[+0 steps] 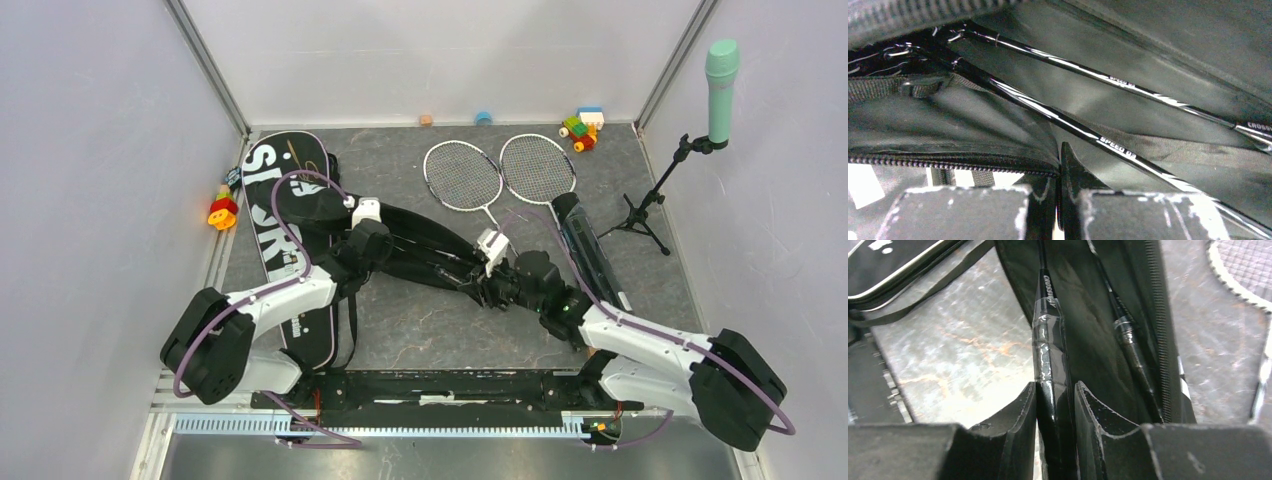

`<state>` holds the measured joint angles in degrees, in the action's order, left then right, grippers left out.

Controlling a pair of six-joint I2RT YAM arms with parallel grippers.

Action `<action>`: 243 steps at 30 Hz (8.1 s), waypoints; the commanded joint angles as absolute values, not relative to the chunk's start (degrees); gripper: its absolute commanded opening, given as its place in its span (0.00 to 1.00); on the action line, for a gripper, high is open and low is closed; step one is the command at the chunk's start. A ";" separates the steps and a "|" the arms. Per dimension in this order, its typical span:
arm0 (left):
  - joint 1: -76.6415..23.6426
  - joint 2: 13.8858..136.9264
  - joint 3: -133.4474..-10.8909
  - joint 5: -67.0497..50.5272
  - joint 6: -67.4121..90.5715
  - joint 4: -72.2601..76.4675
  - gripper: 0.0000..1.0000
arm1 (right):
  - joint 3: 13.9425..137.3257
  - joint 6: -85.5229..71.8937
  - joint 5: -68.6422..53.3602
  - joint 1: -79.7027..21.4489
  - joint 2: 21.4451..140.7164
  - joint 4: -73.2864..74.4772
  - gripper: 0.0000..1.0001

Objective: Pack up the badminton gear
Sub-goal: Adjust the racket bag at the center of the board, then adjust the shuttlecock in the racket bag.

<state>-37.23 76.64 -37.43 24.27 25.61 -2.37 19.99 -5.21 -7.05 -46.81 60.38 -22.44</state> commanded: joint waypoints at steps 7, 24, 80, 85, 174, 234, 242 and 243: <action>-42.35 69.68 -42.48 1.66 22.93 -7.09 0.02 | 32.67 -7.92 10.46 -46.84 58.47 -0.19 0.16; -42.46 72.89 -52.00 -1.00 18.20 -24.70 0.02 | 37.97 15.71 14.66 -46.58 60.42 -3.45 0.47; -40.43 78.50 -49.65 23.92 30.69 -9.32 0.02 | 49.25 -54.13 -62.72 -44.03 76.53 -35.78 0.00; -39.91 78.97 -49.24 24.01 32.88 -8.75 0.02 | 53.07 -32.65 -59.83 -43.95 75.46 -13.96 0.08; -41.84 77.12 -38.77 40.33 50.58 0.37 0.02 | 38.20 -12.78 0.86 -55.68 49.53 -6.74 0.00; -39.98 76.39 -41.40 44.90 38.51 -6.22 0.02 | 39.00 -5.80 9.76 -58.46 75.95 17.94 0.00; -39.99 82.96 -39.29 42.42 39.39 6.25 0.02 | 51.58 -9.46 -17.69 -55.48 63.83 0.03 0.00; -40.06 83.81 -39.44 42.21 39.36 6.84 0.02 | 51.55 -10.11 -20.67 -54.94 62.04 -4.33 0.00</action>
